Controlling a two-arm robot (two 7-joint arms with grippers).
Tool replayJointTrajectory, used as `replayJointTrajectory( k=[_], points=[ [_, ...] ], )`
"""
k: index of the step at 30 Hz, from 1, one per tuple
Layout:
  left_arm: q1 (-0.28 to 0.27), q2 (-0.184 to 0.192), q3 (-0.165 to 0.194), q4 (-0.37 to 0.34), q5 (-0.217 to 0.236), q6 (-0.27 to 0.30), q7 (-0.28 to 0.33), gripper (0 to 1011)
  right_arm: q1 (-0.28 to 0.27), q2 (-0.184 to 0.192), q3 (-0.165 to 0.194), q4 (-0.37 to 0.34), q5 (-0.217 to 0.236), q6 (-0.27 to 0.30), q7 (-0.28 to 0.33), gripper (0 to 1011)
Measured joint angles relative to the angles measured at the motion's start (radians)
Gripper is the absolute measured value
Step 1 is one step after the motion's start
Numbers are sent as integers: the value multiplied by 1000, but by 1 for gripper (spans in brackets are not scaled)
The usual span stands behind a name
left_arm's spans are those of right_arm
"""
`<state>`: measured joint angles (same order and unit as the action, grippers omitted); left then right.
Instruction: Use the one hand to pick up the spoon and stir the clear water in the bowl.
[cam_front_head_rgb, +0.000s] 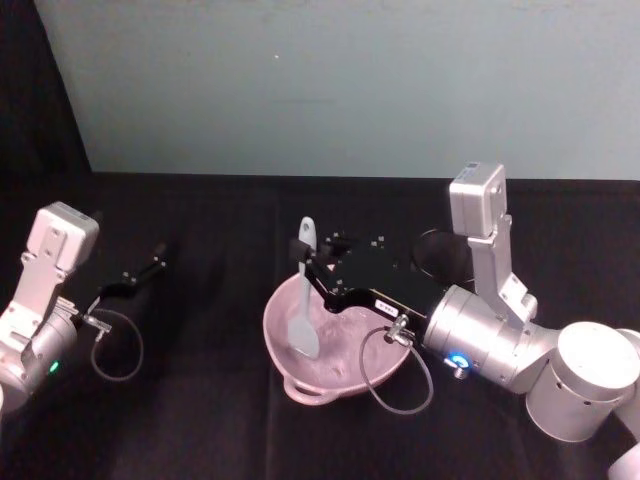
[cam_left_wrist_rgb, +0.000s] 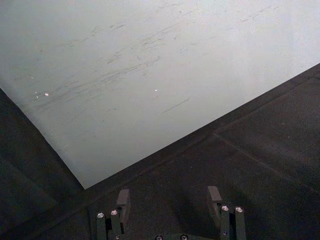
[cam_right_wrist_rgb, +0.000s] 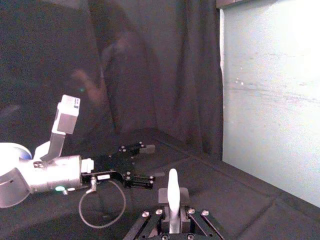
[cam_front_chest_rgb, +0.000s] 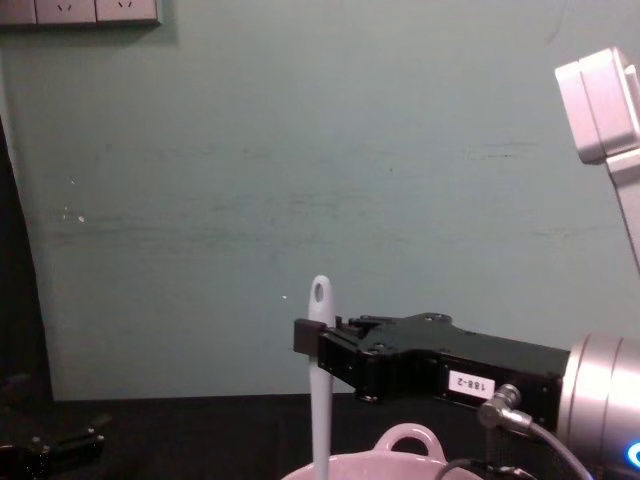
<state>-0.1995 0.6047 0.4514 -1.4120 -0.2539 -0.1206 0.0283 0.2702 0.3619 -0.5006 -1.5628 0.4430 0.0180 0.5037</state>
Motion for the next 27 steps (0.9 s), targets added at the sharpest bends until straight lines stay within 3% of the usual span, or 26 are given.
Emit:
replayJointTrajectory(
  k=[12, 27],
  points=[
    [0, 0, 0, 0, 0, 0, 0, 1005, 14, -8, 8, -18, 22, -16, -12, 114],
    [0, 0, 0, 0, 0, 0, 0, 1005, 21, 44, 73, -117, 40, -17, -46, 114]
  ],
)
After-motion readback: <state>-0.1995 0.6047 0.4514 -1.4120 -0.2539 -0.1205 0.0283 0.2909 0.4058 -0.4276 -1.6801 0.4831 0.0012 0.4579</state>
